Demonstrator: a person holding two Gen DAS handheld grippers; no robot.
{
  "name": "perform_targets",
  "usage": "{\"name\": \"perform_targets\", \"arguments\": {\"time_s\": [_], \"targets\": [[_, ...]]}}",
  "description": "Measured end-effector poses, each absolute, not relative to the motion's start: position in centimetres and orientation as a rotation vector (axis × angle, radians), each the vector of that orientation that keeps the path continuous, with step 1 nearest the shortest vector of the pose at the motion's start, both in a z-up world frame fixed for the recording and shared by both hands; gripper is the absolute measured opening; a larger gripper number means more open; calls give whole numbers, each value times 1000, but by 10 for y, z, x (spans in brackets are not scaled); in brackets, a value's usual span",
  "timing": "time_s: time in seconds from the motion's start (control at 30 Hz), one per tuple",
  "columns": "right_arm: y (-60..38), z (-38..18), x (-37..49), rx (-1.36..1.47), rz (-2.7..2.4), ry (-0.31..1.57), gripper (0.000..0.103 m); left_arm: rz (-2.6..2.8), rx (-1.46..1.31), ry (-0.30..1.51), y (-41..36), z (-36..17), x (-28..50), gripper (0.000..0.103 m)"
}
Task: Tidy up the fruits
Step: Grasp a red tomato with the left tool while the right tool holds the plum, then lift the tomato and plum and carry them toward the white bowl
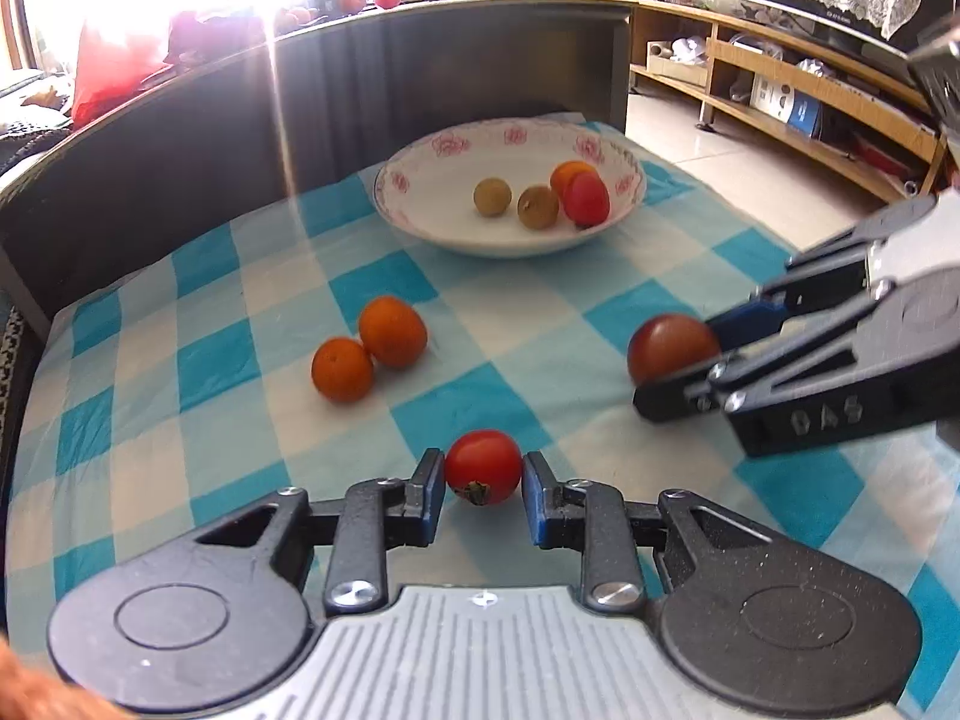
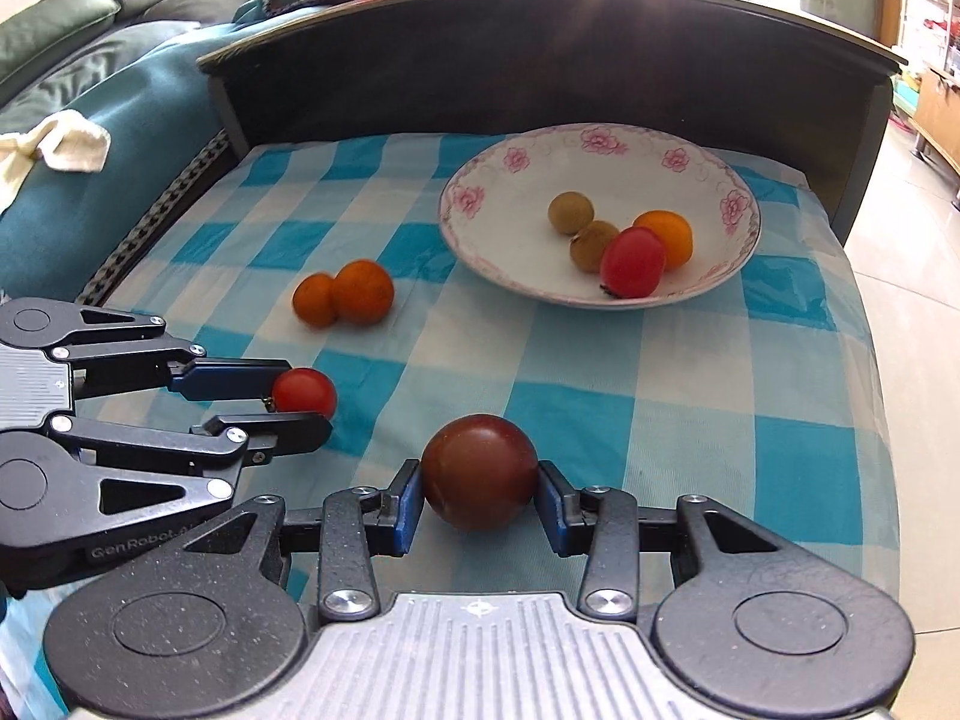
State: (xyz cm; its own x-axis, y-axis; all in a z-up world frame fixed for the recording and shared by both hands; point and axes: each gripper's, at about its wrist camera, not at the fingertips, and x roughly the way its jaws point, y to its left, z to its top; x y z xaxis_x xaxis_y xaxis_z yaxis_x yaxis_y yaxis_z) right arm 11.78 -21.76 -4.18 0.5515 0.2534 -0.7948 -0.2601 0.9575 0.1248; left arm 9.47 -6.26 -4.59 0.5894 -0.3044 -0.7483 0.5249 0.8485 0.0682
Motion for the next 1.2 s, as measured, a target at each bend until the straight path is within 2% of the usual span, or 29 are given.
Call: {"name": "perform_targets", "arguments": {"time_s": [0.6, 1.13, 1.2], "targets": [[-221, -42, 111, -25, 333, 899, 42, -507, 293, 738, -47, -58, 88, 51], [-228, -44, 113, 19, 316, 907, 43, -511, 277, 755, -47, -57, 90, 50], [-228, -44, 112, 19, 314, 909, 43, -508, 271, 763, -48, -56, 90, 46]]}}
